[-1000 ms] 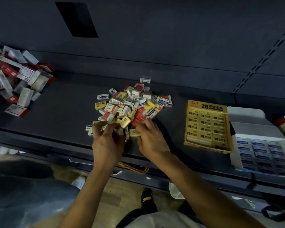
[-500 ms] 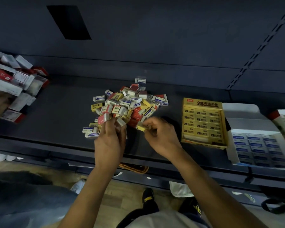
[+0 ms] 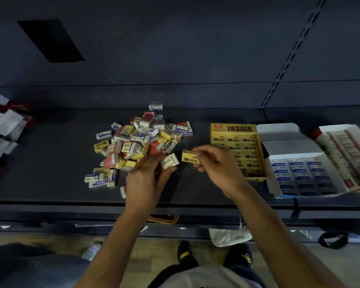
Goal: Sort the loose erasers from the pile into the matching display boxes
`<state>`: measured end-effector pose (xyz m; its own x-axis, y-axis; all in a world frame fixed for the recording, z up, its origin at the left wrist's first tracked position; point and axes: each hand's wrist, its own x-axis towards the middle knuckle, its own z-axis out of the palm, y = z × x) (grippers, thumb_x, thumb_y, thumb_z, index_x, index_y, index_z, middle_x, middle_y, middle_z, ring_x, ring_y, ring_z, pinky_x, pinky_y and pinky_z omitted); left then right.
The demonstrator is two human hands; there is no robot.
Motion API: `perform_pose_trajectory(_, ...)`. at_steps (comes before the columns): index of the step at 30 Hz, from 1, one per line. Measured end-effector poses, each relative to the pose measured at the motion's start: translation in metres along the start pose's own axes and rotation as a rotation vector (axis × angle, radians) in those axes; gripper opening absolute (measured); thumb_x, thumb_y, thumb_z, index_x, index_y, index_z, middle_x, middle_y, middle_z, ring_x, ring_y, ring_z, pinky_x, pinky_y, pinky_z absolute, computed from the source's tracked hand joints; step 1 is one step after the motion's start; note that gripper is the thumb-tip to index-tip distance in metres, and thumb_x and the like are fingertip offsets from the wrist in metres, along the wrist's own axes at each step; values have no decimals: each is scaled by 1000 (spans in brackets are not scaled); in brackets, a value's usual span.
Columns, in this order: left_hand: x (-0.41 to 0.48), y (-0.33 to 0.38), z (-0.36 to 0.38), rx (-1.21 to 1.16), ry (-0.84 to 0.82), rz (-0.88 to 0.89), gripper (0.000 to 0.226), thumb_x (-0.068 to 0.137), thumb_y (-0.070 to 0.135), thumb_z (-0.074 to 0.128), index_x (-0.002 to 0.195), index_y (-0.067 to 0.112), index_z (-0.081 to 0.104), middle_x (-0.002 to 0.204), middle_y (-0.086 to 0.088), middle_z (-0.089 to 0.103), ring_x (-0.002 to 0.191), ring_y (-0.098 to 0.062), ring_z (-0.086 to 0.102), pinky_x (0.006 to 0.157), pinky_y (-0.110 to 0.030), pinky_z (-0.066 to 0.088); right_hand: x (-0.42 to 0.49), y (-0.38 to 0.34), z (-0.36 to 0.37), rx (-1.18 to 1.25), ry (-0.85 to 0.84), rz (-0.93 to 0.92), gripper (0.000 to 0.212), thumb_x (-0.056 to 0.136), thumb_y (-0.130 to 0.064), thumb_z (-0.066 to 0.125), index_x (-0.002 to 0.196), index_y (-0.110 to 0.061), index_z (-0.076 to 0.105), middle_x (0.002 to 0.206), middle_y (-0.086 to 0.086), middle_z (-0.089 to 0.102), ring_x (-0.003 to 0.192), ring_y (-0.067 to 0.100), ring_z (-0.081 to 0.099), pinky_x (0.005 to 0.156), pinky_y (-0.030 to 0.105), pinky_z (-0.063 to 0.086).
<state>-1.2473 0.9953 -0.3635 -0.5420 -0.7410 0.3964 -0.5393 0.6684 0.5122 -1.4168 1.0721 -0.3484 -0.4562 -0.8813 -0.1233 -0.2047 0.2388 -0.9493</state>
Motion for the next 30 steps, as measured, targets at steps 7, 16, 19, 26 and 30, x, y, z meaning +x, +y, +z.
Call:
perform_pose_trajectory(7, 9, 16, 11, -78, -58, 56, 39, 81, 34, 63, 107, 4, 67, 92, -8, 69, 79, -19, 65, 68, -23, 51, -5, 3, -19, 10, 15, -15, 23, 97, -15, 46, 101, -30, 63, 91, -8, 66, 73, 7, 67, 63, 19, 53)
perform_pose_trajectory(16, 16, 34, 30, -142, -91, 69, 36, 79, 30, 71, 108, 10, 68, 91, -3, 70, 80, -7, 59, 71, -16, 45, -7, 8, -48, -232, -72, -13, 27, 85, -16, 65, 110, -27, 59, 88, -9, 66, 79, 4, 64, 76, 29, 56)
perform_pose_trajectory(19, 19, 40, 36, -154, -112, 67, 40, 80, 41, 64, 108, 12, 69, 94, -2, 70, 82, -8, 61, 71, -19, 47, -9, 11, -59, -315, -40, -33, 27, 87, -17, 63, 113, -22, 56, 94, -9, 64, 81, 0, 61, 72, 16, 52)
perform_pose_trajectory(26, 20, 48, 44, -137, -117, 57, 33, 76, 24, 76, 105, 11, 69, 94, -3, 70, 79, -12, 63, 74, -15, 43, -11, 19, -90, -452, 76, -18, 26, 81, -23, 70, 107, -18, 63, 103, -11, 55, 82, -2, 53, 67, 6, 39)
perform_pose_trajectory(30, 19, 50, 50, -154, -131, 49, 32, 76, 25, 77, 103, 12, 69, 91, -2, 69, 77, -10, 62, 71, -15, 43, -13, 22, -101, -470, 42, 37, 29, 81, -23, 70, 109, -20, 65, 103, -10, 61, 80, -6, 54, 67, 3, 38)
